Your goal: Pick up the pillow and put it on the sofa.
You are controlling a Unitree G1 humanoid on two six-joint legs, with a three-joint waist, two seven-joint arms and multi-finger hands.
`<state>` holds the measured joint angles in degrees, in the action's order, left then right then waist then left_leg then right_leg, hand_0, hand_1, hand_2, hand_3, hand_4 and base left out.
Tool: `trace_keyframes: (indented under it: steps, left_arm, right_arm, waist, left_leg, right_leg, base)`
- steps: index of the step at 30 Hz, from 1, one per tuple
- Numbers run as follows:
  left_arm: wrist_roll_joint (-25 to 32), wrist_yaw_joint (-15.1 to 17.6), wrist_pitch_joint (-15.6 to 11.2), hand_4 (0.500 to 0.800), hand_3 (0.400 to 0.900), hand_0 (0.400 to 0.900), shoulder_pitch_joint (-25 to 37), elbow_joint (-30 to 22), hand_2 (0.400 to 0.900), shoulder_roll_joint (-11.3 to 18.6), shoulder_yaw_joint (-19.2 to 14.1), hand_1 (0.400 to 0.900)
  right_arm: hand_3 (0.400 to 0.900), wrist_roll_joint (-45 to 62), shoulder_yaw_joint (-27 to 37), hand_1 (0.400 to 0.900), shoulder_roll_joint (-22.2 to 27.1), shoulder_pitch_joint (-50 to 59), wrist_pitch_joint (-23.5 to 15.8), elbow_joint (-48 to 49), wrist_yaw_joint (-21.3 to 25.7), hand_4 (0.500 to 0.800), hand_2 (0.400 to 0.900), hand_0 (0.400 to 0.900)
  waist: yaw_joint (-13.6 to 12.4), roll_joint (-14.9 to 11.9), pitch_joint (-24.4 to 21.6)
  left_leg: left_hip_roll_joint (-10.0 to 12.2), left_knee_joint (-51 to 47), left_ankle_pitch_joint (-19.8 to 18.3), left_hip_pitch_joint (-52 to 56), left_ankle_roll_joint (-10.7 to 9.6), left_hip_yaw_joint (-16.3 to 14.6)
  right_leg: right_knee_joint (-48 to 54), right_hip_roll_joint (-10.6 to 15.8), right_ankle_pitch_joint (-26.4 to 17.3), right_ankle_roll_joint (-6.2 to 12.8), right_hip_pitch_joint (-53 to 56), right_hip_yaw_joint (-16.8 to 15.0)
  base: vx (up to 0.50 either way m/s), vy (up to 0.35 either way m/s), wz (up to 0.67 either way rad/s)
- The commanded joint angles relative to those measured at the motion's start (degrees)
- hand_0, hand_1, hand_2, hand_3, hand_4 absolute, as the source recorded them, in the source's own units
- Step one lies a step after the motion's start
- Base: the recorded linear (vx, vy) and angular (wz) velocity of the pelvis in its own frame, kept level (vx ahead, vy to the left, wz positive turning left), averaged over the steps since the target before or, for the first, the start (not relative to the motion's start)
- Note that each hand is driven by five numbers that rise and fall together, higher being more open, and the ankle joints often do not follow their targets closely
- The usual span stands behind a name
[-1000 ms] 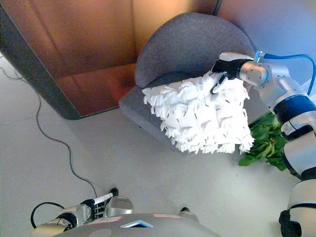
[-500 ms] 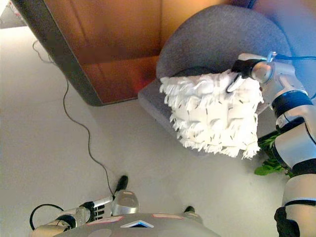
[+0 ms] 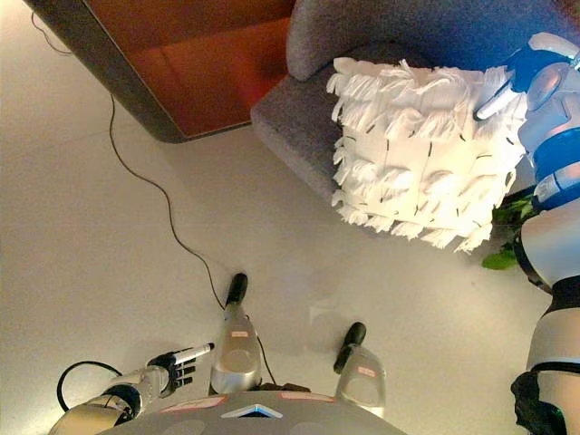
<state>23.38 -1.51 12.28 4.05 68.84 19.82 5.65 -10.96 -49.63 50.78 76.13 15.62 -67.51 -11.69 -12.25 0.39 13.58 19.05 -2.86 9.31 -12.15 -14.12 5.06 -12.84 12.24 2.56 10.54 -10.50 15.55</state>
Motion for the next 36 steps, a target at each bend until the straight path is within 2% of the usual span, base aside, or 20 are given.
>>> trace_keyframes:
  steps: [1,6,10,16,19,23,25,27,30,34,36]
  left_arm:
    - [0.4,-1.3,0.0,0.800,0.900,0.900,1.5,2.0,0.900,5.9,5.0,0.900]
    - [-0.9,-2.2,0.4,0.800,0.900,0.900,0.9,2.7,0.900,6.4,4.5,0.900]
    - [-1.8,-2.9,-0.6,0.800,0.900,0.900,0.1,3.7,0.900,7.0,3.7,0.900]
    - [-3.2,-4.8,0.8,0.800,0.900,0.900,-1.4,4.8,0.900,7.4,2.9,0.900]
    - [-4.2,-5.6,0.6,0.800,0.900,0.900,-2.3,5.7,0.900,7.5,2.2,0.900]
    - [-4.6,-5.3,0.2,0.800,0.900,0.900,-3.6,5.5,0.900,6.1,1.5,0.900]
    - [-4.2,-5.3,0.8,0.800,0.900,0.900,-3.7,4.5,0.900,4.9,1.7,0.900]
    - [-4.7,-5.7,1.8,0.800,0.900,0.900,-3.4,3.8,0.900,4.1,1.7,0.900]
    - [-4.9,-6.1,1.3,0.800,0.900,0.900,-2.9,3.8,0.900,3.0,2.0,0.900]
    - [-4.6,-5.4,0.8,0.800,0.900,0.900,-0.9,4.5,0.900,1.9,2.5,0.900]
    - [-3.8,-5.0,0.9,0.800,0.900,0.900,0.3,4.6,0.900,1.6,2.9,0.900]
  right_arm:
    - [0.900,-2.2,-2.2,0.900,4.9,12.2,-0.1,-1.0,2.8,0.800,0.900,0.900]
    - [0.900,-3.1,-1.4,0.900,7.8,11.3,-0.3,-1.1,3.4,0.800,0.900,0.900]
    - [0.900,-2.6,-1.1,0.900,9.6,10.7,0.7,-0.8,3.5,0.800,0.900,0.900]
    - [0.900,-3.9,-0.4,0.900,11.5,10.0,0.7,-2.4,3.4,0.800,0.900,0.900]
    - [0.900,-3.5,1.4,0.900,12.2,8.5,0.9,-2.7,3.4,0.800,0.900,0.900]
    - [0.900,5.4,7.3,0.900,12.2,1.7,-0.3,0.7,0.9,0.800,0.900,0.900]
    - [0.900,9.8,12.8,0.900,10.4,-5.9,-1.3,5.7,-0.6,0.800,0.900,0.900]
    - [0.900,10.1,18.2,0.900,7.9,-14.4,-3.4,9.1,0.4,0.800,0.900,0.900]
    - [0.900,10.0,25.1,0.900,3.1,-27.2,-6.5,11.9,1.4,0.800,0.900,0.900]
    - [0.900,8.0,28.9,0.900,-6.3,-40.3,-9.0,11.9,3.8,0.800,0.900,0.900]
    - [0.900,8.2,28.8,0.900,-9.4,-43.7,-8.2,11.9,4.3,0.800,0.900,0.900]
  waist:
    - [0.1,-3.2,-1.8]
    - [0.7,-3.9,-3.0]
    - [1.0,-4.4,-3.7]
    - [1.2,-4.8,-6.0]
    - [1.5,-5.1,-7.3]
    - [2.3,-5.4,-9.3]
    - [3.2,-4.9,-10.1]
    - [4.0,-4.4,-10.8]
    - [5.2,-3.5,-11.5]
    - [6.9,-2.6,-12.0]
    - [7.5,-2.5,-12.1]
  left_leg:
    - [7.1,0.2,-1.9,7.3,-0.1,-3.3]
    - [6.8,-0.3,-2.0,8.4,-0.1,-4.5]
    - [6.8,-0.5,-2.1,8.9,-0.3,-5.4]
    - [7.0,-0.7,-2.0,10.7,-0.4,-7.0]
    - [7.0,-0.8,-2.2,11.5,-0.5,-7.9]
    - [6.2,-1.0,-2.5,12.9,-0.3,-9.5]
    - [5.5,-0.7,-2.7,13.8,-0.1,-10.2]
    - [4.9,-0.4,-2.5,14.7,0.1,-10.9]
    - [4.1,-0.3,-2.2,15.9,0.3,-12.2]
    - [3.2,-0.4,-2.8,17.2,0.5,-14.0]
    - [2.8,-0.6,-3.5,17.8,0.6,-14.8]
  right_leg:
    - [-0.4,2.7,-1.8,-0.08,-4.1,-3.0]
    - [2.6,2.2,-2.4,0.02,-1.6,-2.8]
    - [4.1,2.2,-2.9,0.29,-0.2,-2.5]
    - [6.1,2.1,-2.8,0.36,3.0,-2.4]
    - [7.0,2.1,-2.9,0.55,4.4,-2.4]
    - [9.0,2.4,-3.3,0.97,6.7,-2.6]
    - [10.1,2.9,-3.8,1.20,8.0,-2.9]
    - [11.2,3.3,-4.2,1.42,9.2,-3.0]
    - [12.8,3.7,-5.1,1.56,10.7,-2.9]
    - [14.2,4.4,-6.0,1.96,12.1,-3.1]
    - [14.5,4.8,-6.2,2.11,12.5,-3.2]
  base:
    - [0.03,0.008,-0.12]
    - [0.02,-0.014,-0.07]
    - [0.00,-0.013,-0.08]
    - [0.06,0.021,-0.05]
    - [0.05,0.021,-0.06]
    - [0.03,0.083,-0.12]
    - [-0.01,0.154,-0.23]
    - [-0.03,0.162,-0.24]
    - [-0.06,0.142,-0.21]
    - [-0.06,0.108,-0.18]
    - [-0.04,0.067,-0.11]
